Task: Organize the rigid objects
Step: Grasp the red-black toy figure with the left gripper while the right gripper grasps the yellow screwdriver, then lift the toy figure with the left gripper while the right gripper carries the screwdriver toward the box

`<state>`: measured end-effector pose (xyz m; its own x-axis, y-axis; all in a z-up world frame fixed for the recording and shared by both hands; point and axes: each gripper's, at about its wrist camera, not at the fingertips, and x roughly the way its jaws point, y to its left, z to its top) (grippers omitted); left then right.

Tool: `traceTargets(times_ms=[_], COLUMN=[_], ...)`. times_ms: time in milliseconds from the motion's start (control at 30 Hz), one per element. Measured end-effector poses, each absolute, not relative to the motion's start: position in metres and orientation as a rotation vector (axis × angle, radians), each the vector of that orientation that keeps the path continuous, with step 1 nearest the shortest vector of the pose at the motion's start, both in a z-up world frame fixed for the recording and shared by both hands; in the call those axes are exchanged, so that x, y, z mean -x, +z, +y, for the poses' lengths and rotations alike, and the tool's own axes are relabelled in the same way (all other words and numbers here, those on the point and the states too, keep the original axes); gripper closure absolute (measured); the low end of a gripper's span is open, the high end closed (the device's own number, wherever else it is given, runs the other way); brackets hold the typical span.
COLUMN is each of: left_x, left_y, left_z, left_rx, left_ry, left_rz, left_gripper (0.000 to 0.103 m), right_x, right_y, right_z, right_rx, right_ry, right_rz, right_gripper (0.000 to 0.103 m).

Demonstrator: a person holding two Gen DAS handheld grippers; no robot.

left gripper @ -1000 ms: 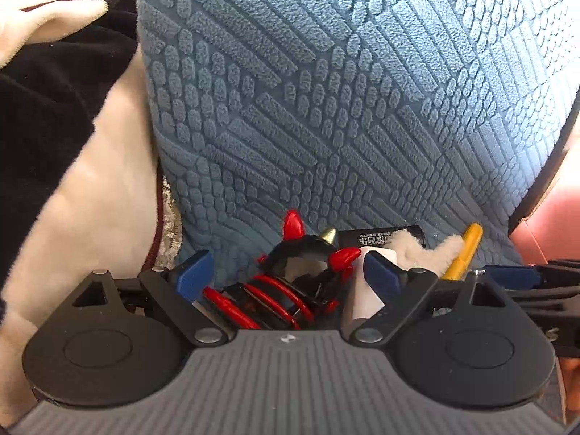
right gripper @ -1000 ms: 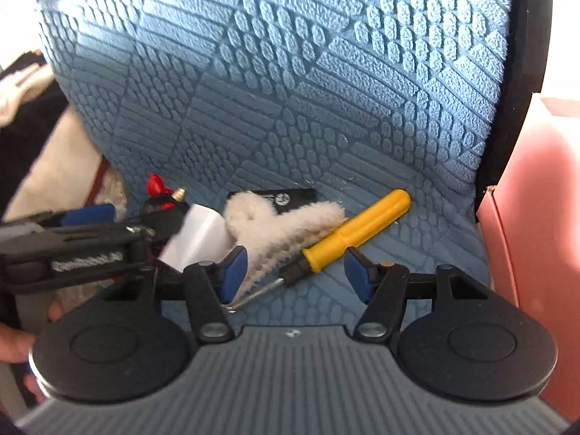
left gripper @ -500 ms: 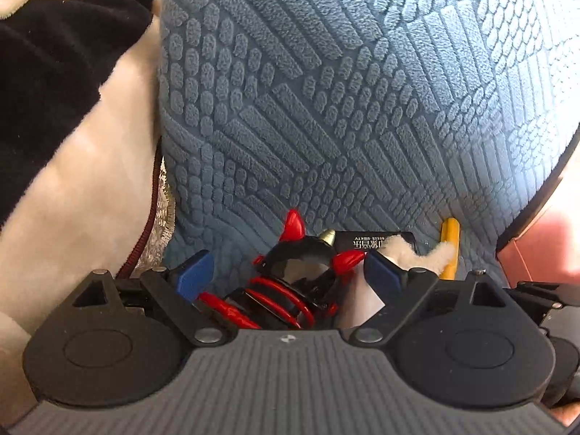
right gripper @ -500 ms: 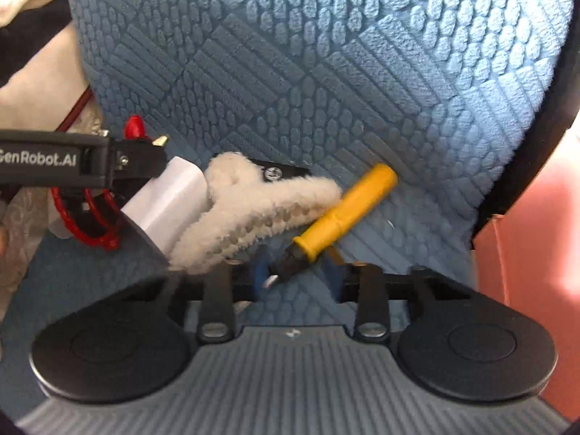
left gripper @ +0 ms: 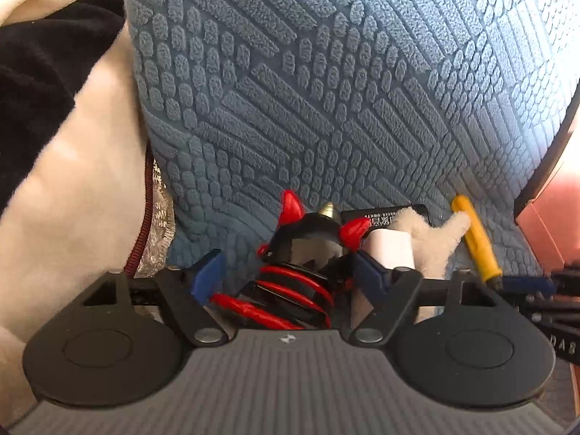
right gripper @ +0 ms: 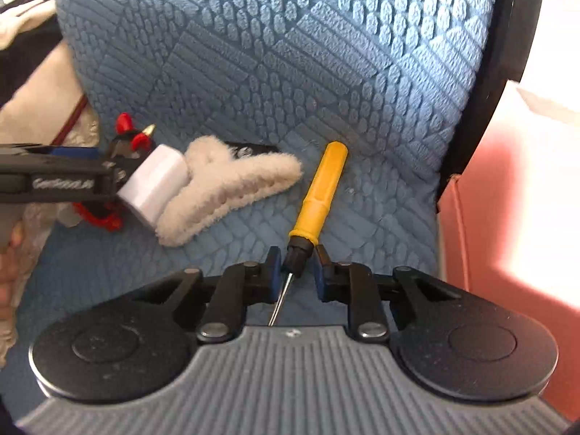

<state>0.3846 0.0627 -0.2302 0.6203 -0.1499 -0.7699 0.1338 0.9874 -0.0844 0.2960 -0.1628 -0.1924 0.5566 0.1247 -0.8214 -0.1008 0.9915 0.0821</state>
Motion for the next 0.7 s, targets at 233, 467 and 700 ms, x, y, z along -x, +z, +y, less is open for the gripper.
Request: traceTargets(times_ms=[233,467,700], left_x=[-0.372,-0.339,-0.305], left_y=[-0.225,-0.207,-0.198], left_z=[0.062,0.063,0.064], left_rx=[0.095,0.171,0.231], left_ry=[-0.124,-0.122,-0.133], left_rz=[0.863,0.844,0.86], left_gripper=[0.041,0.041,0.041], right_x=[-0.274,-0.25,-0.227], right_y=[-0.193,-0.186,-0.189], right_z=[-0.157,-0.15,-0.141], right_rx=[0.017,0.068,0.05], right_ry=[0.127,0.135,0.139], right_rz=[0.941,0.93,0.944], right_gripper=[0.084,0.085,0.087])
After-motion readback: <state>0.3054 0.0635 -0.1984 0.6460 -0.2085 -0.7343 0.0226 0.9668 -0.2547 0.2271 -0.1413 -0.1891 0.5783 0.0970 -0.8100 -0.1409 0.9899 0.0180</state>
